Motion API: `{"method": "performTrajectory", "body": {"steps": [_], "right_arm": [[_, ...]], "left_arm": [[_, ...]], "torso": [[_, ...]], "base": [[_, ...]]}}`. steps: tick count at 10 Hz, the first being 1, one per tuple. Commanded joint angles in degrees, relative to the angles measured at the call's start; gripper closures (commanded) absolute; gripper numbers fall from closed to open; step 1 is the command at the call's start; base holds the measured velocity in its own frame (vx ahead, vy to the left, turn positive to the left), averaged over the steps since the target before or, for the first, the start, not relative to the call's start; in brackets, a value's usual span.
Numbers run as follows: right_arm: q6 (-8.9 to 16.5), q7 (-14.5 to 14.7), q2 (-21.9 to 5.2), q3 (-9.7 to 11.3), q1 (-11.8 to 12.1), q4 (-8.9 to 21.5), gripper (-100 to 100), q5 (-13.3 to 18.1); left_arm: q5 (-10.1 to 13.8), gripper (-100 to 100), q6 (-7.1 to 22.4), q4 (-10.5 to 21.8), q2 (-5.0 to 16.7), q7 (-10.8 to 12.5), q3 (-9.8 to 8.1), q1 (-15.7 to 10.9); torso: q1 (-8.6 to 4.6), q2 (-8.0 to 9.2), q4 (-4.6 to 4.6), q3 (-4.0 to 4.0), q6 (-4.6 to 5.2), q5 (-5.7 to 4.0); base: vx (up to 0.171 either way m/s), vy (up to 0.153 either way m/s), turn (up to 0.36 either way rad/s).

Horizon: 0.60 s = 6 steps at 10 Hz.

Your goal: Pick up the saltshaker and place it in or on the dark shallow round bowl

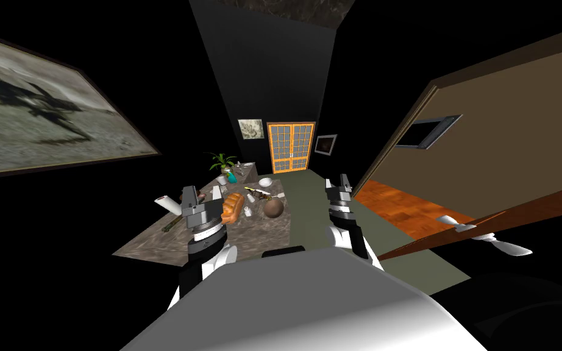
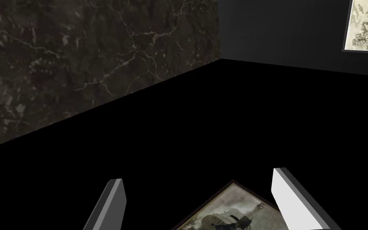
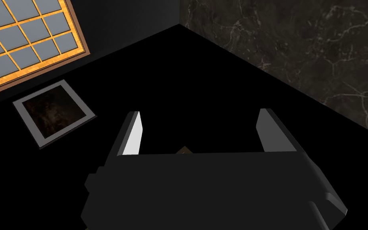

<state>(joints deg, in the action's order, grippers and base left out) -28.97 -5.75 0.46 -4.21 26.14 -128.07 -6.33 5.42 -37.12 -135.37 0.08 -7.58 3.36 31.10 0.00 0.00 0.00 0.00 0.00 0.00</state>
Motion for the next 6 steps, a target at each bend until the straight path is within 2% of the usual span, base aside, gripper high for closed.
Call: {"method": "performTrajectory", "body": {"steps": [1, 3, 6], "right_arm": [[0.00, 0.00, 0.00, 0.00, 0.00, 0.00, 0, 0.00], [0.00, 0.00, 0.00, 0.00, -0.01, 0.00, 0, 0.00], [0.00, 0.00, 0.00, 0.01, -0.01, 0.00, 0, 0.00]], "left_arm": [[-0.70, -100, -0.05, 0.67, 1.63, -0.03, -0.30, -0.09], [-2.29, -100, -0.17, 2.18, 3.89, -0.08, -0.97, -0.28], [-5.96, -100, -0.51, 5.59, 6.48, -0.17, -2.53, -0.66]], "torso": [[0.00, 0.00, 0.00, 0.00, 0.00, 0.00], [-0.02, 0.12, 0.02, 0.06, 0.01, 0.00], [-0.05, 0.30, 0.06, 0.17, 0.01, -0.01]], "base": [[-0.016, -0.004, -0.040], [-0.049, -0.014, -0.065], [-0.084, -0.024, -0.091]]}}
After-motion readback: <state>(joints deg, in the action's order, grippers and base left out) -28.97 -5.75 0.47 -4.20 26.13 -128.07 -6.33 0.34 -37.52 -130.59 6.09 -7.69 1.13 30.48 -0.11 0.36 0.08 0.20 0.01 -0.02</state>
